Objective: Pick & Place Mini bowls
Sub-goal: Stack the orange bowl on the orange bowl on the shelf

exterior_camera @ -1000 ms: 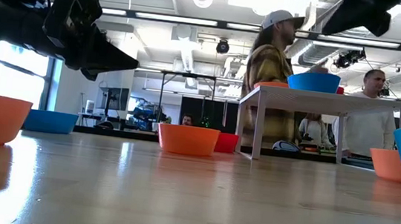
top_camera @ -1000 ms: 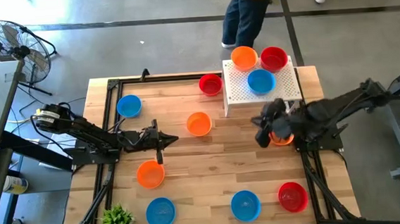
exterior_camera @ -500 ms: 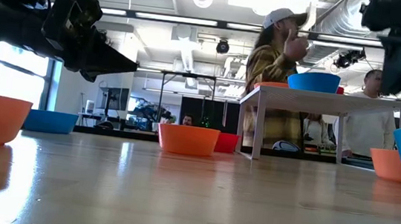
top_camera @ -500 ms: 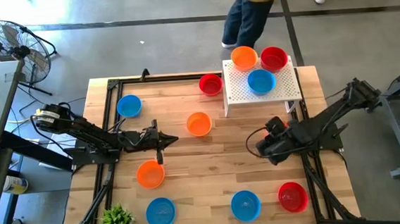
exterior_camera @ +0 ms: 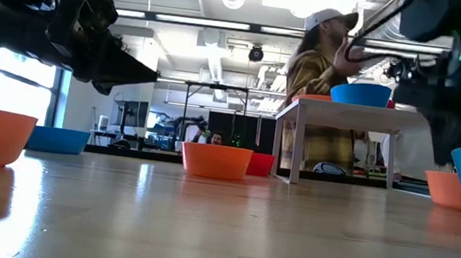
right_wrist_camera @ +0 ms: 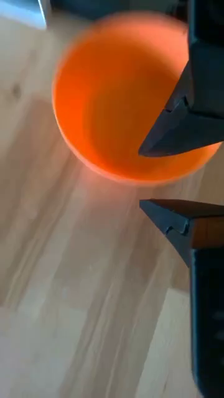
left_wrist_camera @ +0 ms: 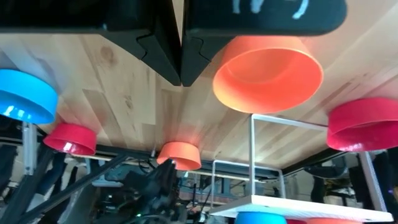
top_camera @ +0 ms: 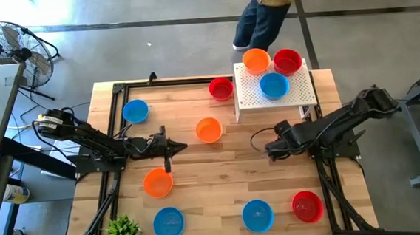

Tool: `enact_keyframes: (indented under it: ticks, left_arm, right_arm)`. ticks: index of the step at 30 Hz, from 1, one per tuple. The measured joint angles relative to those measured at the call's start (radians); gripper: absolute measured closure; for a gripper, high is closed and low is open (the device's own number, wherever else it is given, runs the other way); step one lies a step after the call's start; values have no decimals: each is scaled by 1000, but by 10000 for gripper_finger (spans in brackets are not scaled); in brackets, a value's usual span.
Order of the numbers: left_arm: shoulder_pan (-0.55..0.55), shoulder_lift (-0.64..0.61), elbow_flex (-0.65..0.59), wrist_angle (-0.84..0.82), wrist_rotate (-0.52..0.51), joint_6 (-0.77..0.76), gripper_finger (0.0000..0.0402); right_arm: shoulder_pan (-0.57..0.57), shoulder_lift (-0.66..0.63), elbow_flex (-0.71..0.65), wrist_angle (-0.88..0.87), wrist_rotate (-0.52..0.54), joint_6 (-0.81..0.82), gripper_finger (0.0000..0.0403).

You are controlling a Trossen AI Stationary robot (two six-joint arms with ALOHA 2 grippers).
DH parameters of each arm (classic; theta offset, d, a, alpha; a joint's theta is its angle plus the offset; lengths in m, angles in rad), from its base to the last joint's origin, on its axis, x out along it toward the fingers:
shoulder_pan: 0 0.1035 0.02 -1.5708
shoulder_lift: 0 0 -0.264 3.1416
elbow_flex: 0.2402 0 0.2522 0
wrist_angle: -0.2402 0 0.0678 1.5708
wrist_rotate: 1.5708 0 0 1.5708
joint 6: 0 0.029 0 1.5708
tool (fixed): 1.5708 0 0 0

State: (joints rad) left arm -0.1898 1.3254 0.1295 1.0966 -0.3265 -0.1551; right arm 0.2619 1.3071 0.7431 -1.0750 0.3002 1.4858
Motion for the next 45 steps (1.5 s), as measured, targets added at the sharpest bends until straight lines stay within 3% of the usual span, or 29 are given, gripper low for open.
enact_keyframes:
  ticks: [9, 15, 20, 26, 31, 37, 45]
  left_arm:
    - [0, 0, 0, 0, 3, 0, 401]
    - [0, 0, 0, 0, 2, 0, 401]
    - [0, 0, 0, 0, 2, 0, 401]
    - [0, 0, 0, 0, 2, 0, 401]
    - [0, 0, 0, 0, 2, 0, 401]
    - [0, 0, 0, 0, 1, 0, 401]
    - [0, 0, 0, 0, 1, 0, 401]
  right_arm:
    - [-32, -24, -178, 287, -41, -42, 319]
    - [-10, -24, -128, 415, -30, -219, 394]
    - [2, -6, -72, 557, -44, -377, 387]
    - [3, 107, -67, 701, -86, -478, 397]
    - [3, 150, -67, 733, -122, -474, 357]
    - [2, 64, -69, 698, -123, -463, 283]
    - [-36, -140, -69, 403, -35, -441, 232]
